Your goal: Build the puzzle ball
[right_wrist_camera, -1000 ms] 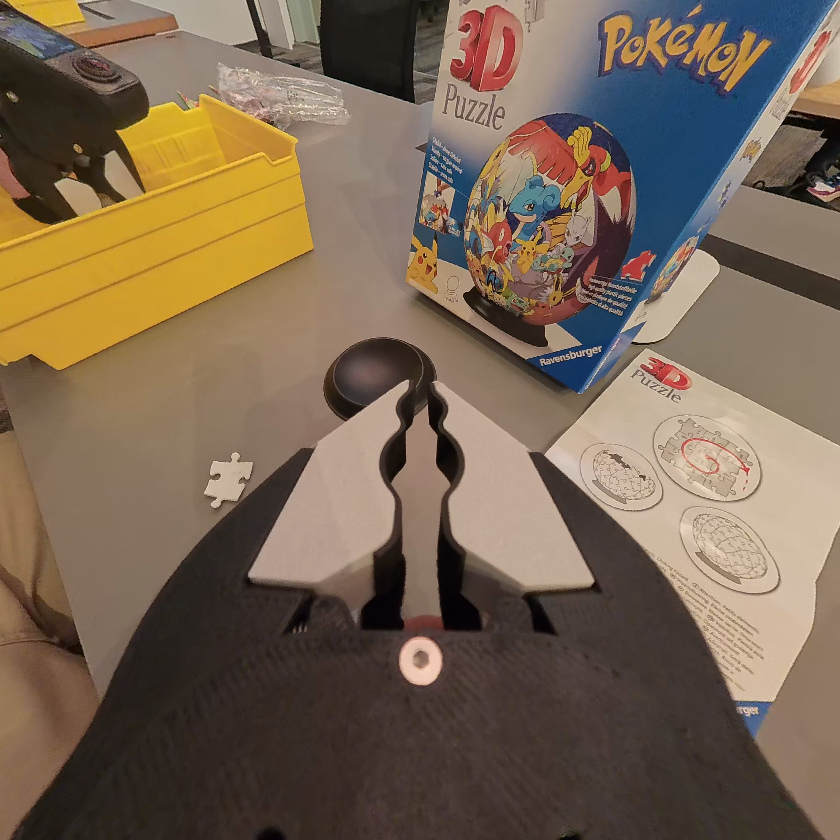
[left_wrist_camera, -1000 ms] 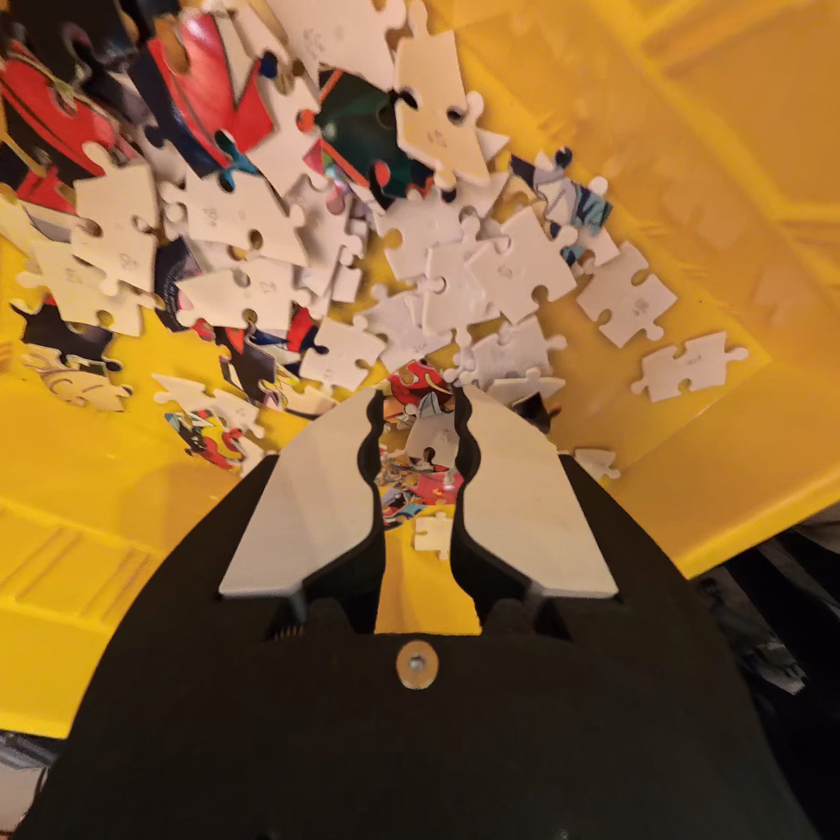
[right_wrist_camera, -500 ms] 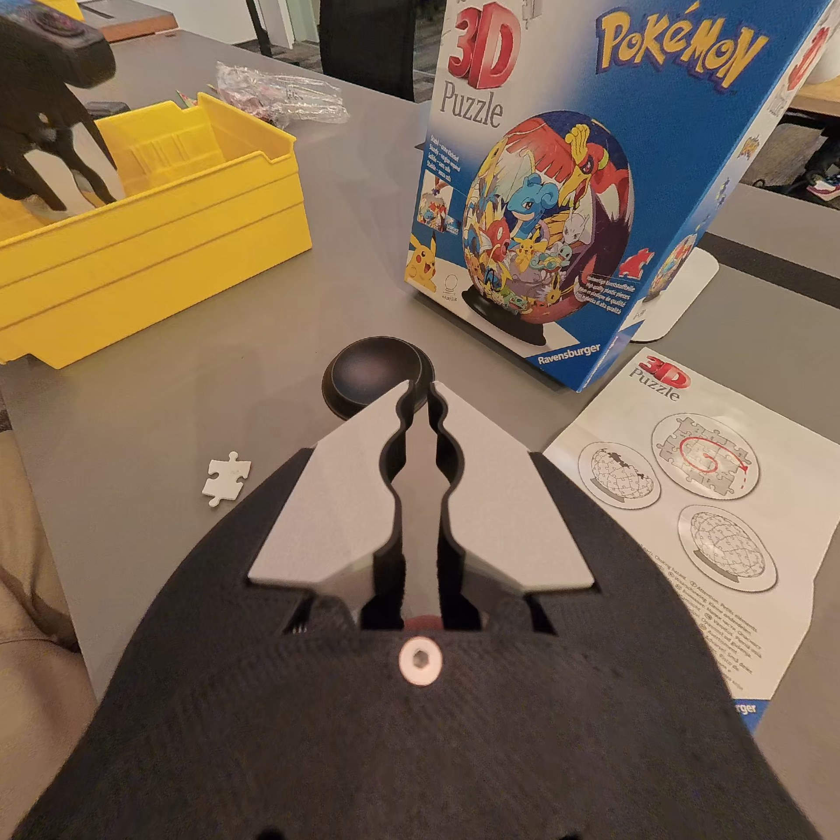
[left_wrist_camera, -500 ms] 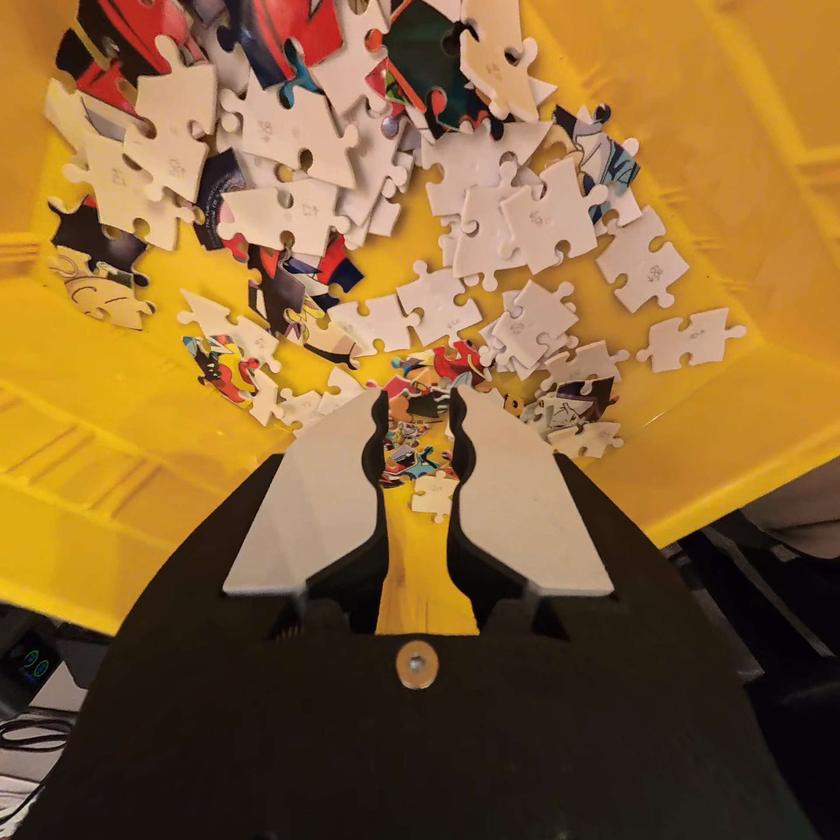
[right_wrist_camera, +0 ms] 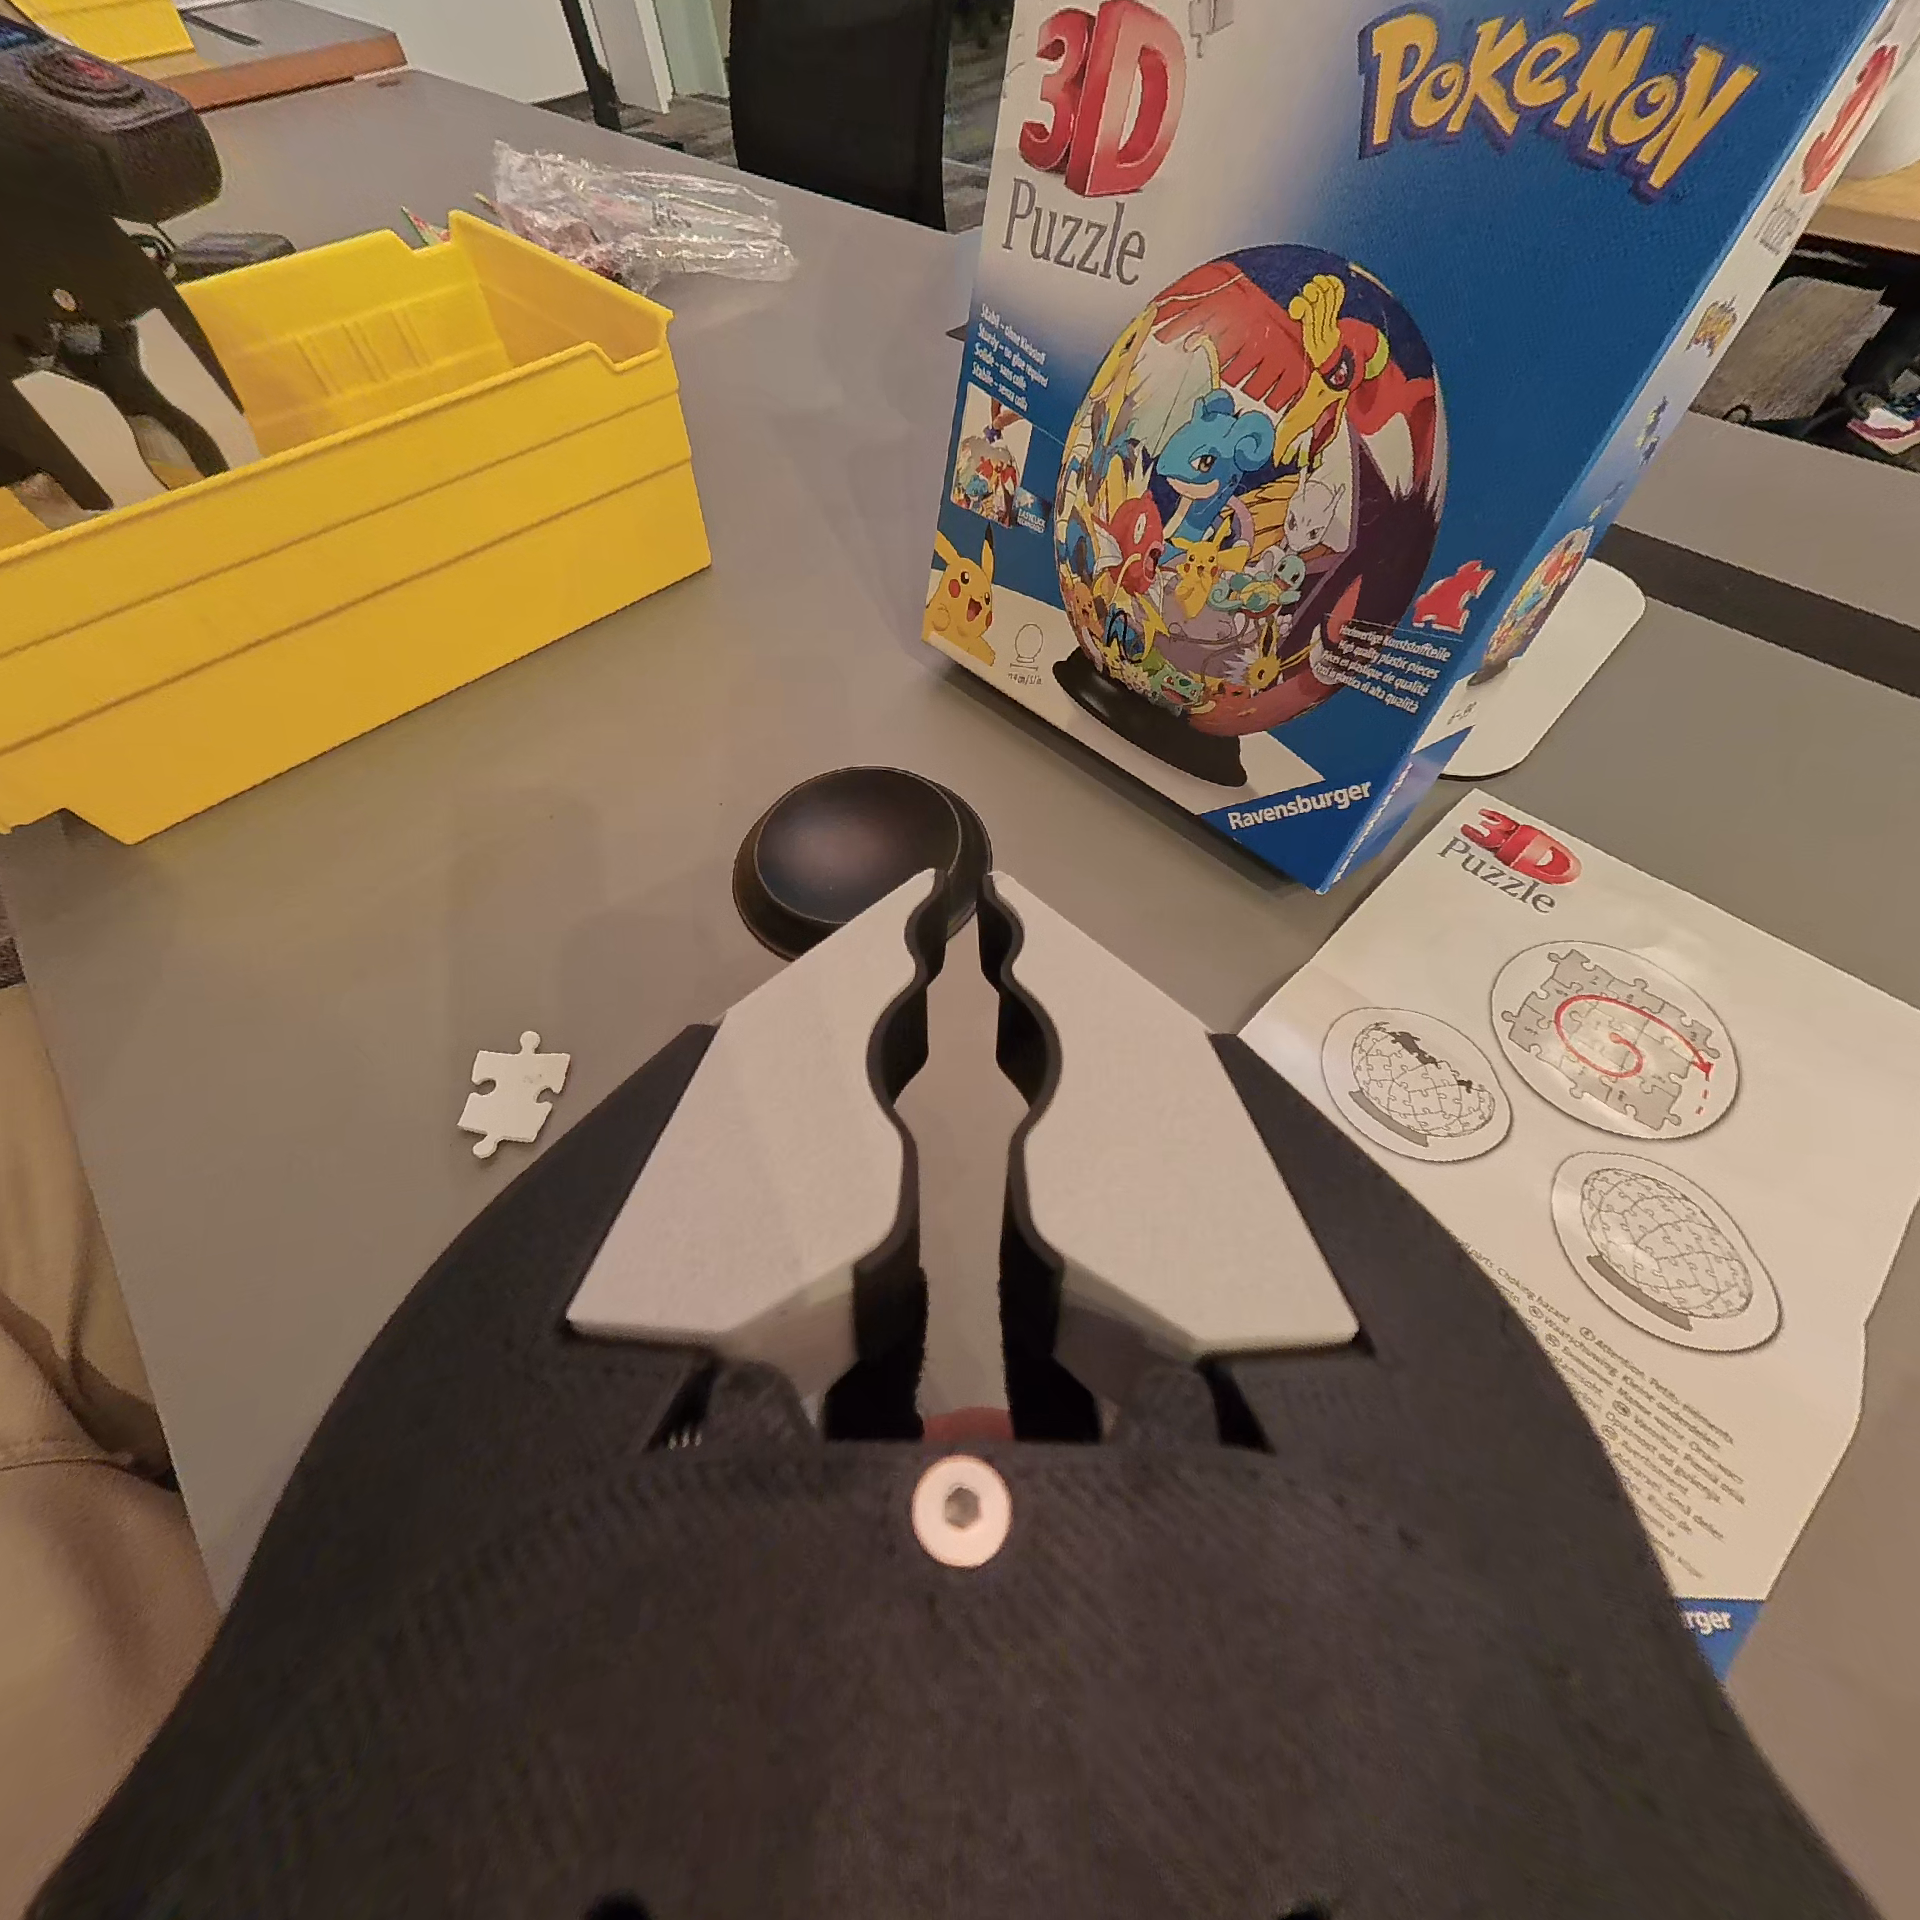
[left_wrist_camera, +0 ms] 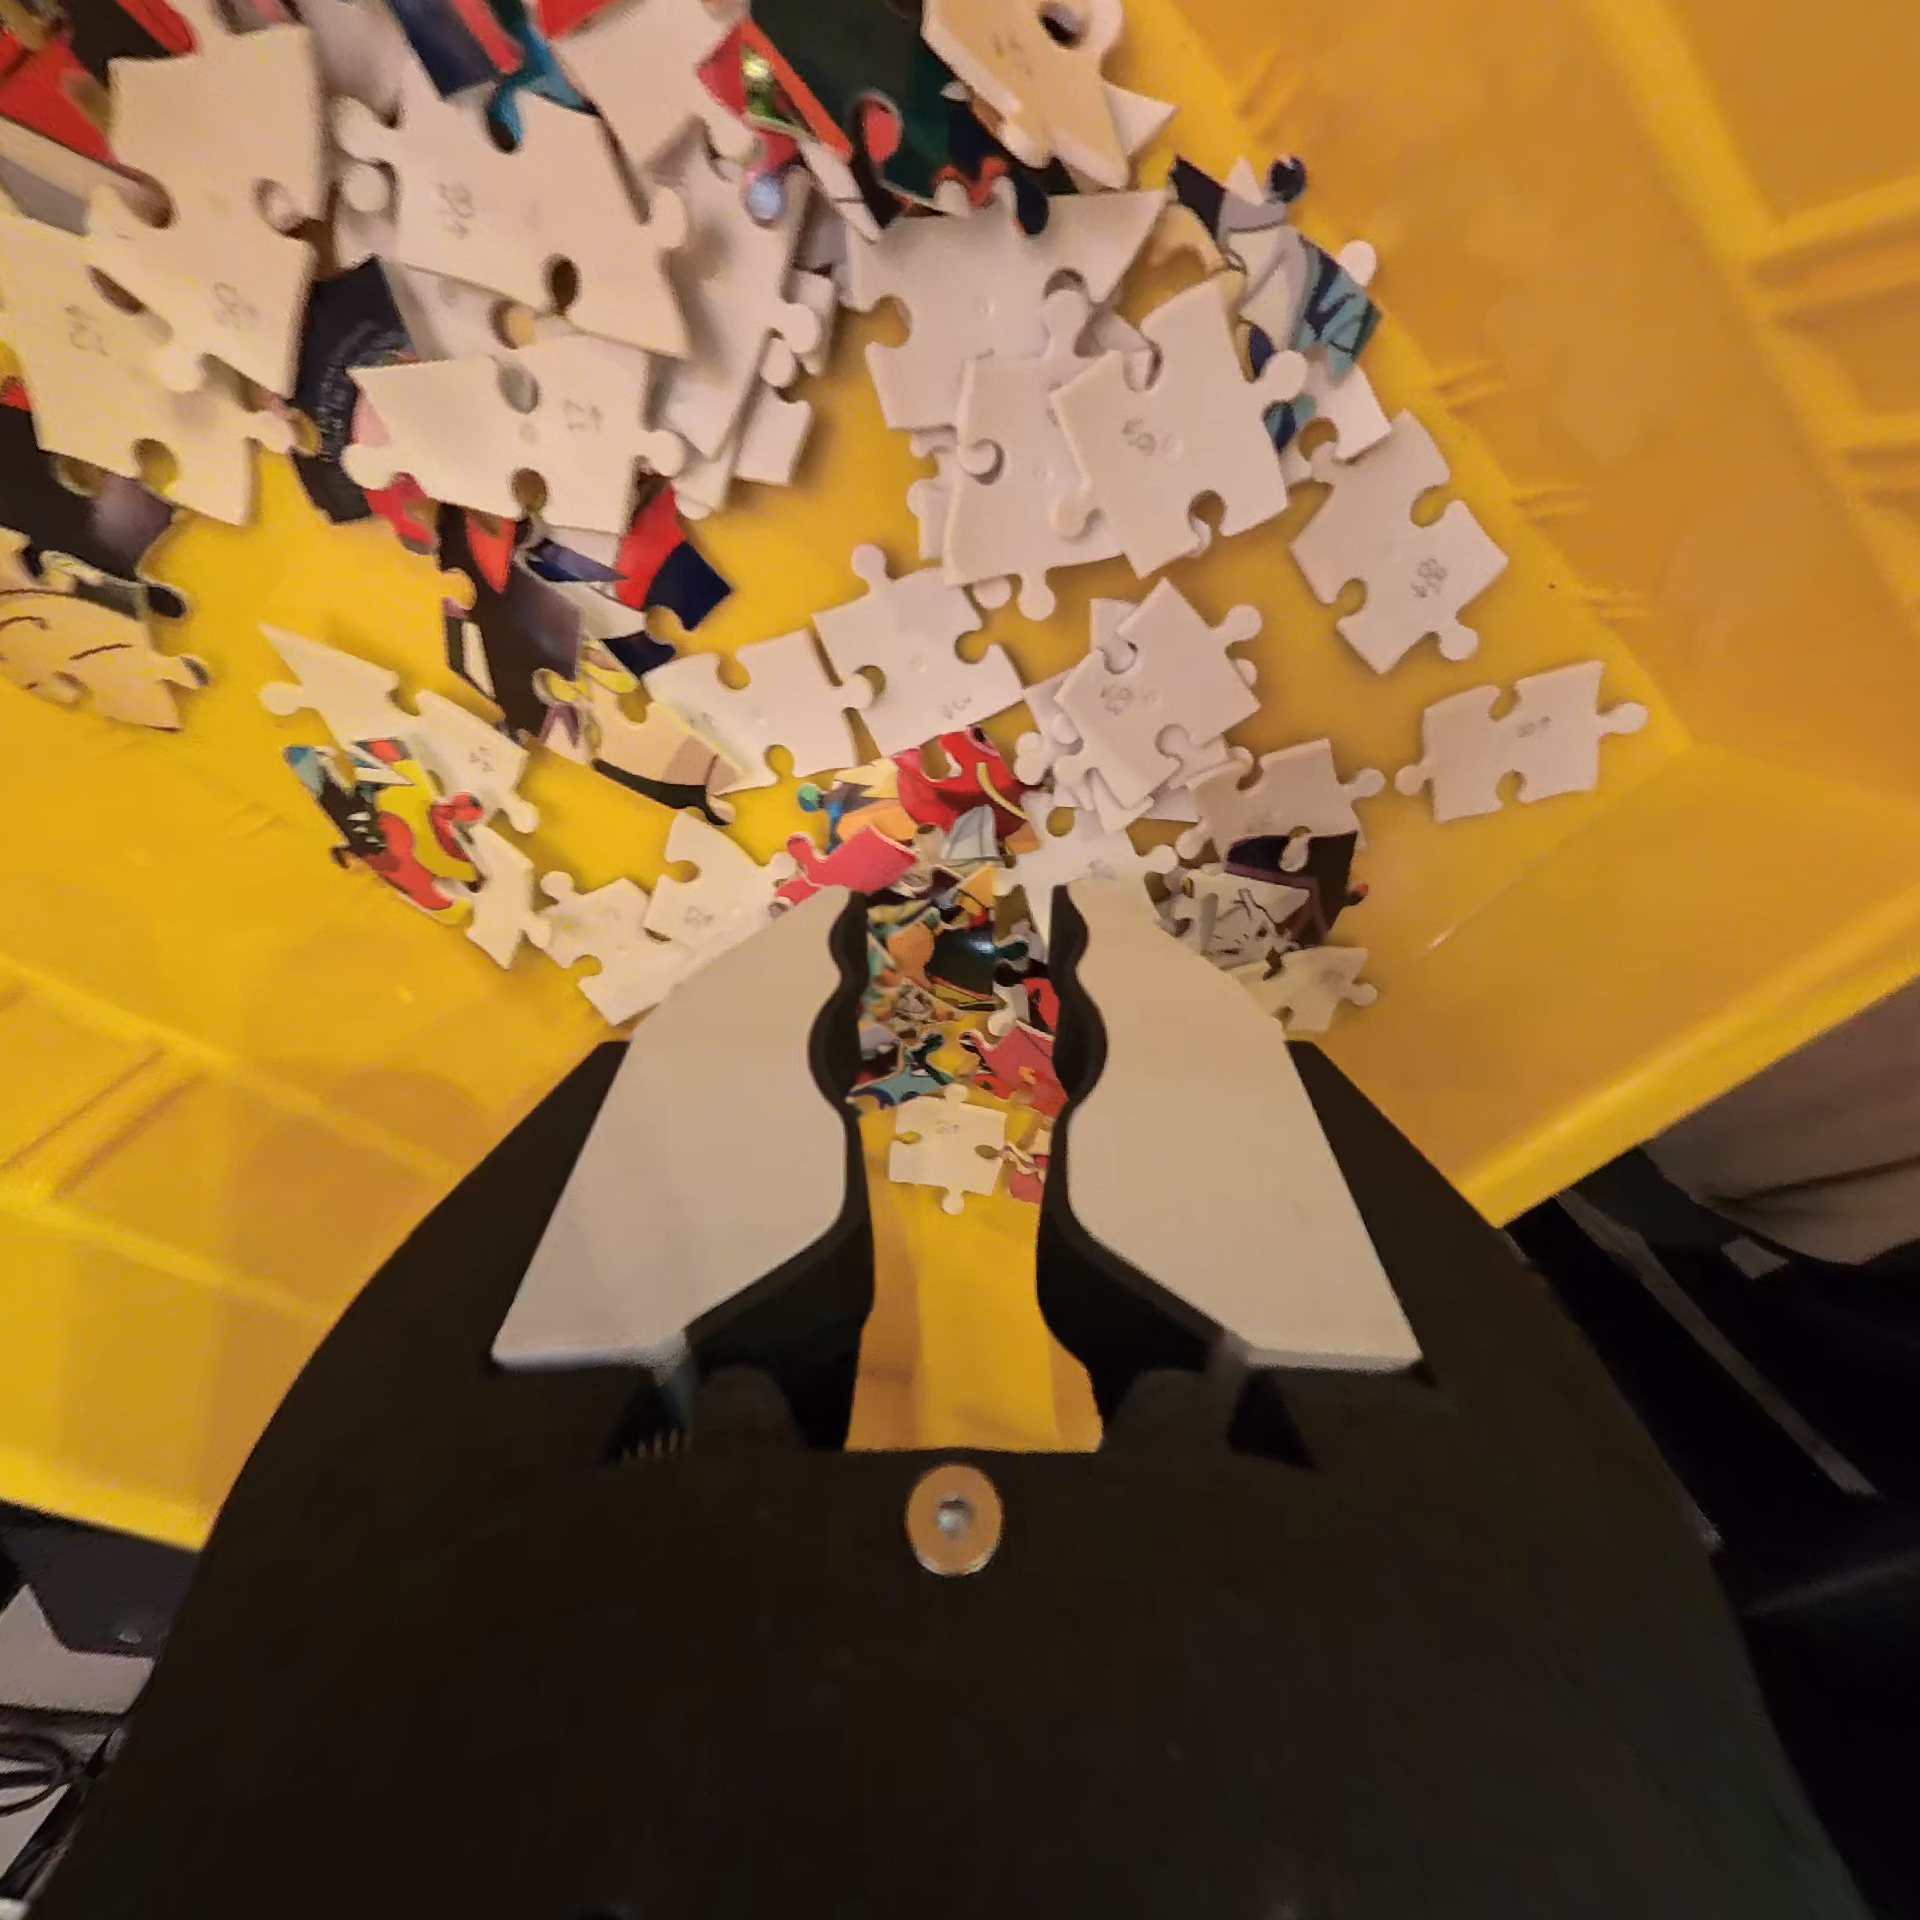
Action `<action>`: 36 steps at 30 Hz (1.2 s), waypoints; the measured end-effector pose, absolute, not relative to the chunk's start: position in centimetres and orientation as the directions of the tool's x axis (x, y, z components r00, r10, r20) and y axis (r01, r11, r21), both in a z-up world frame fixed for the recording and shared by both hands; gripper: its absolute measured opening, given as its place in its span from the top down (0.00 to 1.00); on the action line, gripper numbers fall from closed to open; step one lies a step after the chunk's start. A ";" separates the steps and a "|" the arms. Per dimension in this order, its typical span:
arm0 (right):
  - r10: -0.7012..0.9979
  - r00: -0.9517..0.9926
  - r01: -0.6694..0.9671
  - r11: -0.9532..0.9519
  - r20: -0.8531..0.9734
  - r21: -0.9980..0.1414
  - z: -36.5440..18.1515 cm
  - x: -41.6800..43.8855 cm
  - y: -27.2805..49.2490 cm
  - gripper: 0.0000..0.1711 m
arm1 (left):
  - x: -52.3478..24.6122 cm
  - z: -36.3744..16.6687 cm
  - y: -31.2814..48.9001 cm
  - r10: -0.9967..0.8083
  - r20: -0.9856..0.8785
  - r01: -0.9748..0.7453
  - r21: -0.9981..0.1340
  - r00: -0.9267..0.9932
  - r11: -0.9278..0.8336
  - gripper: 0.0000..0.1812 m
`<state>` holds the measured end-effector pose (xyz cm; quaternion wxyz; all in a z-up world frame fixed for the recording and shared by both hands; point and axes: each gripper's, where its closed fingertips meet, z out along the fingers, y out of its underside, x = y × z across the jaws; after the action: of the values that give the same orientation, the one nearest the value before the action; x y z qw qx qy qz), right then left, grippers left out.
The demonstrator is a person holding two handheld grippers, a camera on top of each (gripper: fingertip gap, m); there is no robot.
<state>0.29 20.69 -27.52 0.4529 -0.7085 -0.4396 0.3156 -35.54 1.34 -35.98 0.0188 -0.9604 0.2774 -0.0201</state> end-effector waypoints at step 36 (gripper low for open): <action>0.907 0.418 0.328 -0.201 -0.049 -0.923 -27.3 0.6 20.9 0.98 | -36.0 -37.5 4.3 -0.457 -0.101 -0.458 0.010 0.884 -0.889 0.75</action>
<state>0.58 20.89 -27.25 0.4571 -0.7071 -0.4366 0.3168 -35.99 4.28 -37.51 0.0068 -0.9705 0.2358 0.0502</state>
